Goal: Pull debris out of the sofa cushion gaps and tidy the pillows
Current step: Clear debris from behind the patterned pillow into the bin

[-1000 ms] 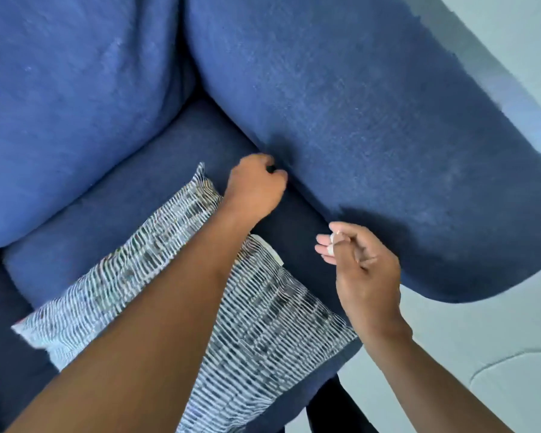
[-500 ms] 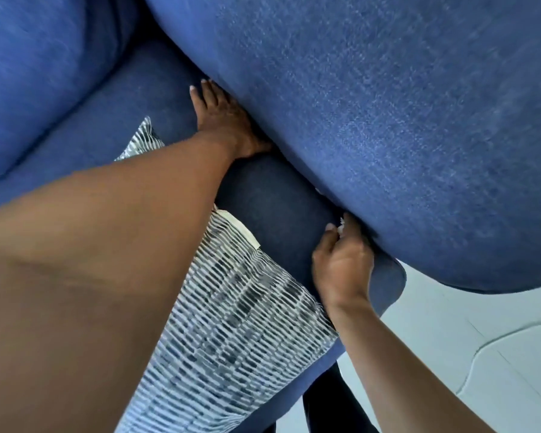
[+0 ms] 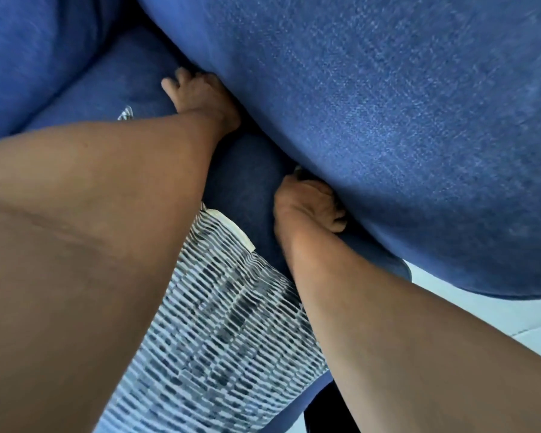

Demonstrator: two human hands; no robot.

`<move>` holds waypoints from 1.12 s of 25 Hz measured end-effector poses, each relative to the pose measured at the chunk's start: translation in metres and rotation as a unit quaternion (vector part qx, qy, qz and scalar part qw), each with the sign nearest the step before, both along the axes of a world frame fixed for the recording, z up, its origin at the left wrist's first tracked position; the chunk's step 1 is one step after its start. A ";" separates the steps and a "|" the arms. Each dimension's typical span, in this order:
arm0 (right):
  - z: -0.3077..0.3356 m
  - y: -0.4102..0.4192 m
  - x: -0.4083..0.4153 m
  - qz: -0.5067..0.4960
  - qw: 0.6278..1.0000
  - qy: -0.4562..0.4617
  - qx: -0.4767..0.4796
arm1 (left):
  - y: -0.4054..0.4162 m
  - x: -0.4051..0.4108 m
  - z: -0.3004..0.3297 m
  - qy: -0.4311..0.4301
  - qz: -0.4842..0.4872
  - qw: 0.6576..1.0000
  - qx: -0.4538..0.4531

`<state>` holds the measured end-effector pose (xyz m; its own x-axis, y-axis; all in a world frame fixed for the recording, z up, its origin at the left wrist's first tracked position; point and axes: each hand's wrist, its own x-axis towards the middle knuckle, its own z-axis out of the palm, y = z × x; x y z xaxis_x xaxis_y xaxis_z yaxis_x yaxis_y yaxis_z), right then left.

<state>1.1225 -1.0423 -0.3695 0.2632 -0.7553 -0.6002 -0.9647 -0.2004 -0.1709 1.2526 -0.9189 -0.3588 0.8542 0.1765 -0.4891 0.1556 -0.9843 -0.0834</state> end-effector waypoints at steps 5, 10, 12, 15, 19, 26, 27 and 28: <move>-0.002 -0.021 -0.010 0.034 0.998 -0.011 0.058 | 0.014 0.002 0.008 -0.028 0.013 0.996 -0.078; 0.019 -0.022 -0.062 0.176 0.946 -0.274 -0.004 | 0.013 -0.029 0.025 -0.103 -0.018 0.986 -0.130; 0.015 -0.033 -0.075 0.311 0.909 -0.274 -0.044 | 0.006 -0.042 0.029 -0.112 -0.029 0.982 -0.150; 0.025 -0.049 -0.086 0.382 0.874 -0.295 -0.055 | 0.004 -0.040 0.038 -0.076 -0.012 0.986 -0.148; 0.057 -0.048 -0.101 0.269 0.904 -0.330 -0.014 | -0.004 -0.052 0.051 -0.006 -0.047 0.990 -0.130; 0.184 -0.046 -0.077 -0.176 0.866 -0.236 0.404 | 0.015 -0.105 0.137 -0.019 0.100 0.940 -0.326; 0.202 -0.044 -0.073 -0.205 0.839 -0.246 0.440 | 0.022 -0.119 0.155 -0.045 0.142 0.918 -0.368; 0.222 -0.041 -0.071 -0.229 0.811 -0.252 0.476 | 0.030 -0.133 0.177 -0.059 0.196 0.884 -0.420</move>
